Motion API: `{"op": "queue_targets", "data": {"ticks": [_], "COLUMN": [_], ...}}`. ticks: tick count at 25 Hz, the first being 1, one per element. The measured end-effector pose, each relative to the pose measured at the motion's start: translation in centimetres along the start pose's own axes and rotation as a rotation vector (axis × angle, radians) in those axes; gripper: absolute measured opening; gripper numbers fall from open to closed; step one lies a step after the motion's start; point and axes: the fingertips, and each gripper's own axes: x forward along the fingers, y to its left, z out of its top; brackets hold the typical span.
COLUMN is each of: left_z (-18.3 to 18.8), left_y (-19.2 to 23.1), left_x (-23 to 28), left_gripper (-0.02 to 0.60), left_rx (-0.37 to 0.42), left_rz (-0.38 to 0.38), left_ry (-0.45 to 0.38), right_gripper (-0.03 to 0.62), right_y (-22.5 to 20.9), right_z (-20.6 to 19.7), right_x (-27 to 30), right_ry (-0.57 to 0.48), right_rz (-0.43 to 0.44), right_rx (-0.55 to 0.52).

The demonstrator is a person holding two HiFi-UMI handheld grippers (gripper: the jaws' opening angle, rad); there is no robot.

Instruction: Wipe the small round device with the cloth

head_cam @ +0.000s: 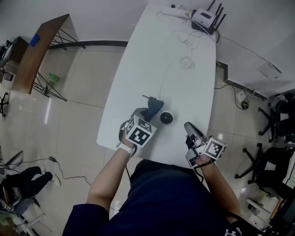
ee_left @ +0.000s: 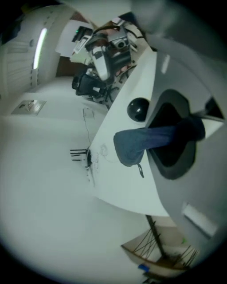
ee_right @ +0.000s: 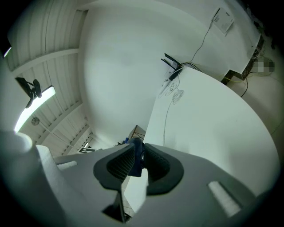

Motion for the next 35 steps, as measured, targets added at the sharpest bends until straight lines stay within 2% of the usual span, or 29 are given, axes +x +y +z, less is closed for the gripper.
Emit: {"op": "queue_targets", "data": {"ticks": [3, 5, 8, 10, 13, 15, 19, 22, 28, 32, 35], "left_z": [2.5, 3.7, 4.0, 3.6, 3.1, 3.1, 3.1, 2.6, -0.2, -2.0, -3.5], "left_y": [-2.4, -4.3, -6.9, -8.3, -9.4, -9.2, -7.0, -5.2, -2.4, -2.6, -2.9], "left_x": [-1.7, -2.2, -1.7, -1.1, -0.6, -0.4, -0.6, -0.8, -0.3, 0.7, 2.6], "left_gripper": [0.071, 0.071, 0.071, 0.072, 0.071, 0.071, 0.071, 0.071, 0.071, 0.071, 0.071], "left_rx": [0.141, 0.256, 0.481, 0.601, 0.696, 0.681, 0.519, 0.349, -0.093, -0.446, -0.627], "left_rz": [0.090, 0.138, 0.220, 0.260, 0.309, 0.331, 0.326, 0.265, 0.097, -0.087, -0.204], "left_ry": [-0.051, -0.054, 0.004, 0.054, 0.105, 0.113, 0.093, 0.054, -0.028, -0.048, -0.052], "right_gripper": [0.069, 0.067, 0.066, 0.064, 0.064, 0.064, 0.063, 0.063, 0.063, 0.063, 0.061], "right_y": [-0.3, -0.5, -0.4, -0.3, -0.8, -1.3, -2.3, -2.3, -1.3, -0.9, -0.8], "right_z": [-0.2, -0.3, -0.4, -0.7, -1.0, -0.9, -0.6, -0.3, -1.7, -2.9, -3.3], "right_x": [-0.2, -0.3, -0.9, -1.5, -2.8, -3.6, -4.6, -4.3, -2.8, -2.1, -1.6], "right_ry": [0.022, 0.035, 0.054, 0.073, 0.099, 0.114, 0.107, 0.089, 0.062, 0.065, 0.053], "right_rz": [0.053, 0.084, 0.128, 0.148, 0.152, 0.141, 0.106, 0.073, 0.016, -0.034, -0.047], "right_rx": [0.022, 0.038, 0.059, 0.062, 0.062, 0.051, 0.046, 0.036, 0.071, 0.060, 0.061]}}
